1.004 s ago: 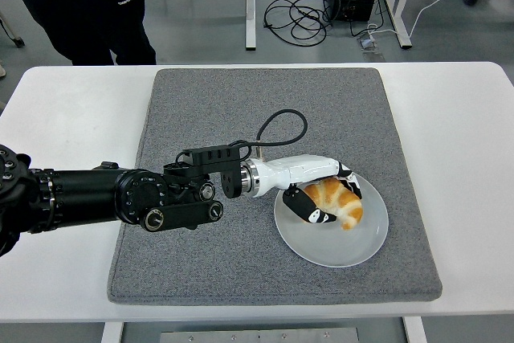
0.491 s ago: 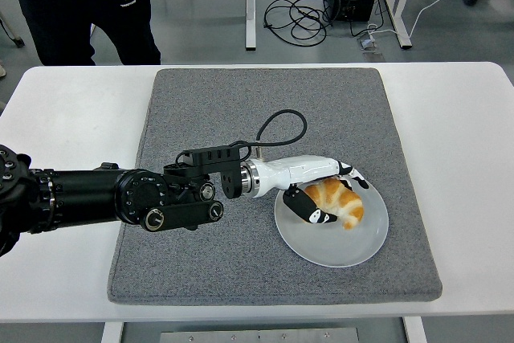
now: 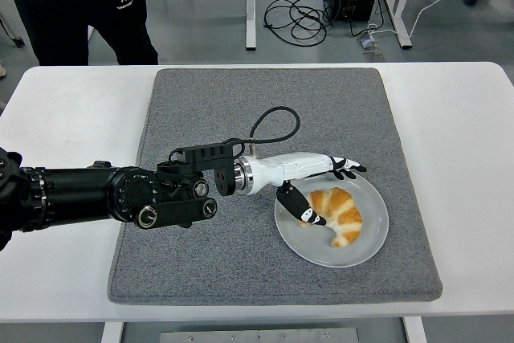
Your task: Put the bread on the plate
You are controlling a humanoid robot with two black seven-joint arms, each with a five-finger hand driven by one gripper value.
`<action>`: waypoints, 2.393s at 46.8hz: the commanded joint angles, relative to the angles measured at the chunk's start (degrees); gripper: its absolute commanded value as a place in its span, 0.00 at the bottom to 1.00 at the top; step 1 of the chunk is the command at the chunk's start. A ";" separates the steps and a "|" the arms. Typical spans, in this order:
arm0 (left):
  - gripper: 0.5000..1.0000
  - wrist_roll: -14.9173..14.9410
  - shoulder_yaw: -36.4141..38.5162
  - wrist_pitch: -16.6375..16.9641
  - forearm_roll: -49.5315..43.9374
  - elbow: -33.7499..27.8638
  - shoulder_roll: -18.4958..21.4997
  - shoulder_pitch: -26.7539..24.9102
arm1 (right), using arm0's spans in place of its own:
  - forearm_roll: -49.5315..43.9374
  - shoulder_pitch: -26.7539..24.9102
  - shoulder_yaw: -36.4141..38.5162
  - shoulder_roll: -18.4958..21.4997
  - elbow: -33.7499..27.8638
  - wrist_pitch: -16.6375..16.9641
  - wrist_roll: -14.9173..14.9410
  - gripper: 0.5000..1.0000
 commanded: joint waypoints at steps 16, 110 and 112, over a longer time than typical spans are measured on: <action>0.84 -0.10 -4.56 -1.99 -0.28 -0.61 5.46 -2.54 | 0.00 0.00 0.00 0.00 0.10 0.07 -0.03 1.00; 0.86 -0.36 -49.65 -21.59 -35.00 12.39 14.34 21.10 | 0.09 0.09 0.00 0.00 0.19 0.15 -0.03 1.00; 0.86 -0.36 -50.26 -22.47 -35.35 12.39 14.34 21.36 | 0.09 0.09 0.00 0.00 0.10 0.15 -0.03 1.00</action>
